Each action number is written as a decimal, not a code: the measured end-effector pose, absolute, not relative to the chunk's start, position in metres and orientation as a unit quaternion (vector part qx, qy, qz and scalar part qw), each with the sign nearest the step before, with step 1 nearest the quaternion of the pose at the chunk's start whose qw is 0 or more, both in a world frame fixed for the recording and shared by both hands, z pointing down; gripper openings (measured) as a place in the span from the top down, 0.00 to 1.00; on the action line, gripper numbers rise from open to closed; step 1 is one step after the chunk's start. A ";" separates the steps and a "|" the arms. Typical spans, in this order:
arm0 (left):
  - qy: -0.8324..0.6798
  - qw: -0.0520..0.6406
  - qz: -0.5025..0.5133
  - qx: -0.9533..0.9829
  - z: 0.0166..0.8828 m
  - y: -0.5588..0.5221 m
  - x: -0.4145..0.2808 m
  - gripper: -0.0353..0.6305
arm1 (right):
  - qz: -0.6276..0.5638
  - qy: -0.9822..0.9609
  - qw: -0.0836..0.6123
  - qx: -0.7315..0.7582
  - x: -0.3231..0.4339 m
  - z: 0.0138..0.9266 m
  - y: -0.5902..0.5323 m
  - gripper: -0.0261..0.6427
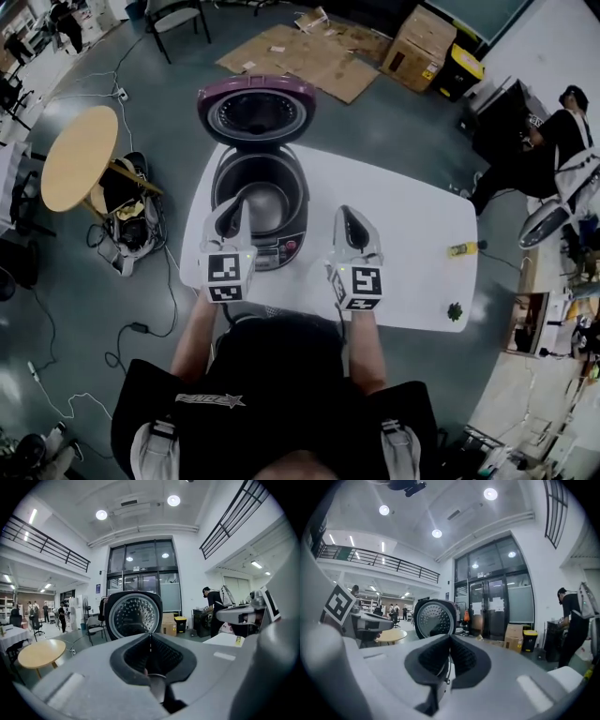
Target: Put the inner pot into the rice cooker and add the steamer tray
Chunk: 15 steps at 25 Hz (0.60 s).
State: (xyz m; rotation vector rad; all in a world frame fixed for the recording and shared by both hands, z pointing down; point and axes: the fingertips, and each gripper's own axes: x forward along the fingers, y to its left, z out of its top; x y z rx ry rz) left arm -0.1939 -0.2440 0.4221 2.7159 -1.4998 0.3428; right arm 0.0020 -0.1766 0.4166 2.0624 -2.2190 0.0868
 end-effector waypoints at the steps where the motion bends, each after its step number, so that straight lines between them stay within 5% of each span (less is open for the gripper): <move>1: -0.476 0.010 0.109 0.872 0.423 -0.243 -0.191 0.92 | 0.030 -0.729 0.054 0.682 0.004 0.417 -0.174 0.95; 15: -0.395 0.011 0.099 0.913 0.422 -0.205 -0.110 0.93 | 0.039 -0.671 0.049 0.739 0.069 0.413 -0.108 0.95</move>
